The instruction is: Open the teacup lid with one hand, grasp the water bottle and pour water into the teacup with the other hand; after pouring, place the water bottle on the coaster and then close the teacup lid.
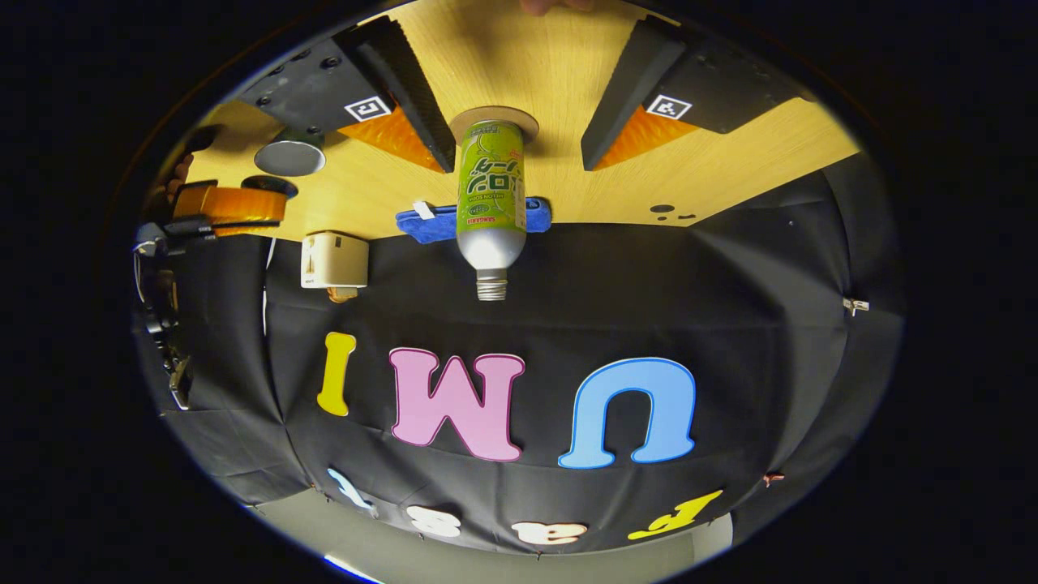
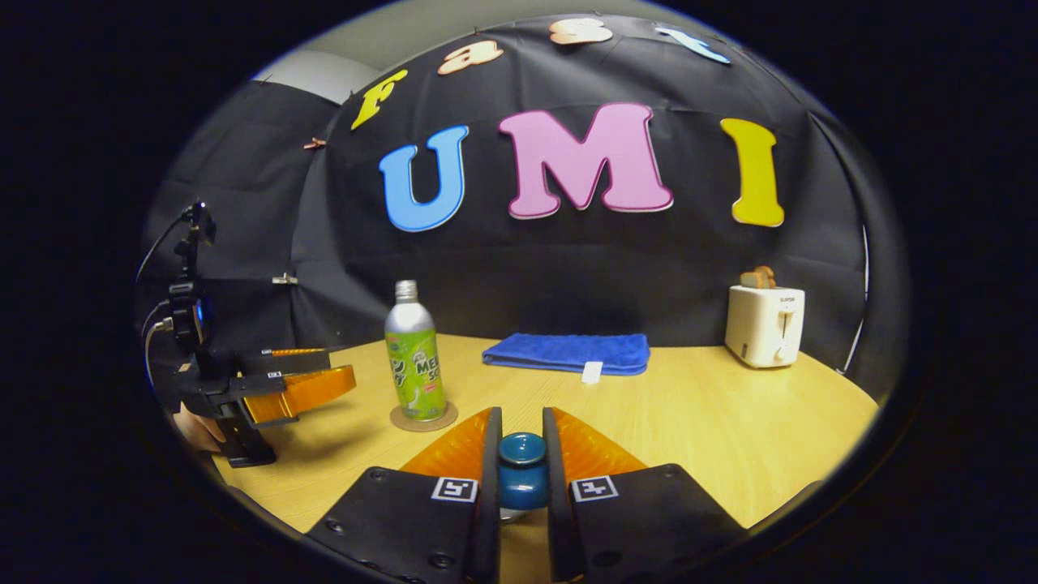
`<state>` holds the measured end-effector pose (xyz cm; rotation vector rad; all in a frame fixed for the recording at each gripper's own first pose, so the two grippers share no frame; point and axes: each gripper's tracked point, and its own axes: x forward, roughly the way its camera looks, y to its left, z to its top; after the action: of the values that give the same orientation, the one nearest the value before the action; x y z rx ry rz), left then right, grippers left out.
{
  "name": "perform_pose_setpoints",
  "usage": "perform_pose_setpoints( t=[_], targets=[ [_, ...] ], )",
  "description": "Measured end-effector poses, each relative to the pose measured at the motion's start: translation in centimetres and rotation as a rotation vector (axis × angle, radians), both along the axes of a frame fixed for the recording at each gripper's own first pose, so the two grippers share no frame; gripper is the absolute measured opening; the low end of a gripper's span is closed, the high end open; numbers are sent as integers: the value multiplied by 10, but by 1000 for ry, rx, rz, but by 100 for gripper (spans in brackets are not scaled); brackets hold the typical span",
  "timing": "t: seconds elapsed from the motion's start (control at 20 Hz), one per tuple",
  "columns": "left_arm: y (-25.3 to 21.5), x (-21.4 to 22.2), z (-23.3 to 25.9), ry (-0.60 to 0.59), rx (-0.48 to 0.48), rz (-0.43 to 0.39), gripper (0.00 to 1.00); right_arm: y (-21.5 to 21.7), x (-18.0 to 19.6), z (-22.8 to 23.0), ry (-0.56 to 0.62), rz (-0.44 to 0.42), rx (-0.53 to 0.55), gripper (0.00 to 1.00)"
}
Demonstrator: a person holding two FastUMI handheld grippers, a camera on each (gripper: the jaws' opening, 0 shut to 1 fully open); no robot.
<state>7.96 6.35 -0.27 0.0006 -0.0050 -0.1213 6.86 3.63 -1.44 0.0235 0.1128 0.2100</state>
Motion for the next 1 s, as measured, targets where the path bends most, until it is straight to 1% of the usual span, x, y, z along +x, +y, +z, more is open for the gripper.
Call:
perform_pose_setpoints(
  t=[0.05, 0.15, 0.4, 0.55, 0.6, 0.65, 0.7, 0.75, 0.8, 0.85, 0.9, 0.95, 1.0],
  targets=[
    [2, 0, 0, 0, 0, 8, 98, 5, 2, -7, 23, 7, 9, 27],
    [3, 1, 1, 0, 0, 17, 98, 9, 5, -6, 38, 0, 13, 27],
    [3, 0, -1, -2, -1, 17, 98, 12, 9, -17, 88, -7, -55, 28],
    [2, -1, -1, -2, -1, 17, 98, 12, 9, -20, 98, -9, -73, 31],
    [2, 0, -1, -2, -1, 17, 98, 12, 8, -19, 99, -7, -70, 27],
    [3, 0, 0, -2, -1, 17, 98, 11, 6, -19, 99, -7, -66, 36],
    [3, 0, -1, -2, -1, 21, 98, 10, 5, -17, 91, -14, -59, 39],
    [5, -1, -1, -1, -2, 31, 98, 8, 3, -13, 72, -21, -48, 44],
    [5, -2, -1, -1, -2, 38, 98, 6, 1, -8, 45, -29, -34, 49],
    [4, -5, -1, -2, -2, 41, 99, 5, -1, -2, 11, -34, -24, 51],
    [3, -7, -1, -2, -2, 44, 98, 2, -6, 3, -21, -41, -20, 58],
    [1, -9, 0, -2, -2, 47, 99, 1, -9, 7, -51, -47, -22, 73],
    [1, -12, -2, -3, -2, 50, 98, -1, -13, 11, -82, -55, -25, 75]
  ],
)
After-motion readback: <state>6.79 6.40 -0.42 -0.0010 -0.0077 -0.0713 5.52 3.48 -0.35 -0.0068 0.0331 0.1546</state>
